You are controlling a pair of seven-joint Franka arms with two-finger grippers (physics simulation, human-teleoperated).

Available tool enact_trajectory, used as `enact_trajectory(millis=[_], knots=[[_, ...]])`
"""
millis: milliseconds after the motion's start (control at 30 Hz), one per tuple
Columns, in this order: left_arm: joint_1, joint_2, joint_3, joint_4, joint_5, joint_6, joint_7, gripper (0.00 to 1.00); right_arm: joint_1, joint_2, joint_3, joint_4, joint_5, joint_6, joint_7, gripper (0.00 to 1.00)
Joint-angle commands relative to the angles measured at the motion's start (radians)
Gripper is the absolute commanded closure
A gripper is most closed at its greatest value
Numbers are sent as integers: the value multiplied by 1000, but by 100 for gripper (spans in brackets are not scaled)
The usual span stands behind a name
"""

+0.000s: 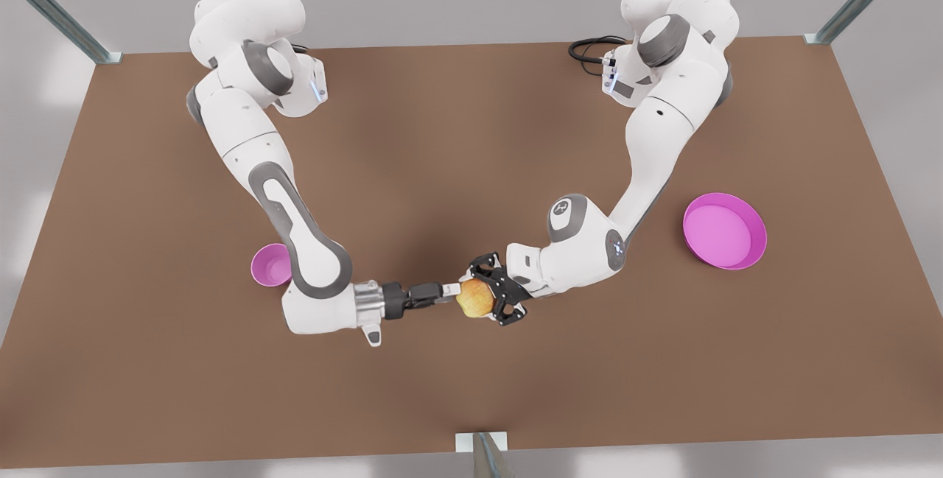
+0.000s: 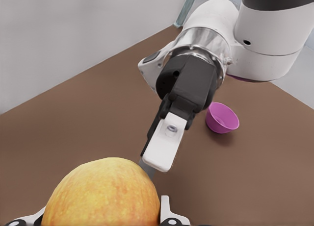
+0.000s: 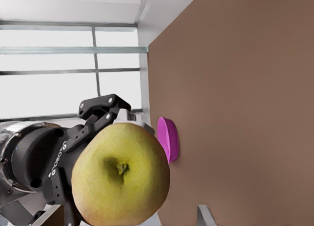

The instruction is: Use the left arm to pick up the apple from the plate, transfer it to the gripper of the right arm, and then use the right arm to place it into the bowl

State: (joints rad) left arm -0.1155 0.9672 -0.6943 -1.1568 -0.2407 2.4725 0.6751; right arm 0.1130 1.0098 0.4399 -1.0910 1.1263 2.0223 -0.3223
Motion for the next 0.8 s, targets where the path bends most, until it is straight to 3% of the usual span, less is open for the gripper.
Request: enact_trajectory(millis=[0, 367, 767], knots=[[0, -2, -1, 0, -14, 6, 147, 26, 2, 13, 13, 19, 4, 35, -17, 0], [0, -4, -2, -7, -14, 11, 144, 25, 2, 55, 92, 43, 6, 107, -21, 0], [-9, -4, -4, -9, -14, 33, 139, 25, 2, 58, 115, 42, 6, 118, -34, 0]])
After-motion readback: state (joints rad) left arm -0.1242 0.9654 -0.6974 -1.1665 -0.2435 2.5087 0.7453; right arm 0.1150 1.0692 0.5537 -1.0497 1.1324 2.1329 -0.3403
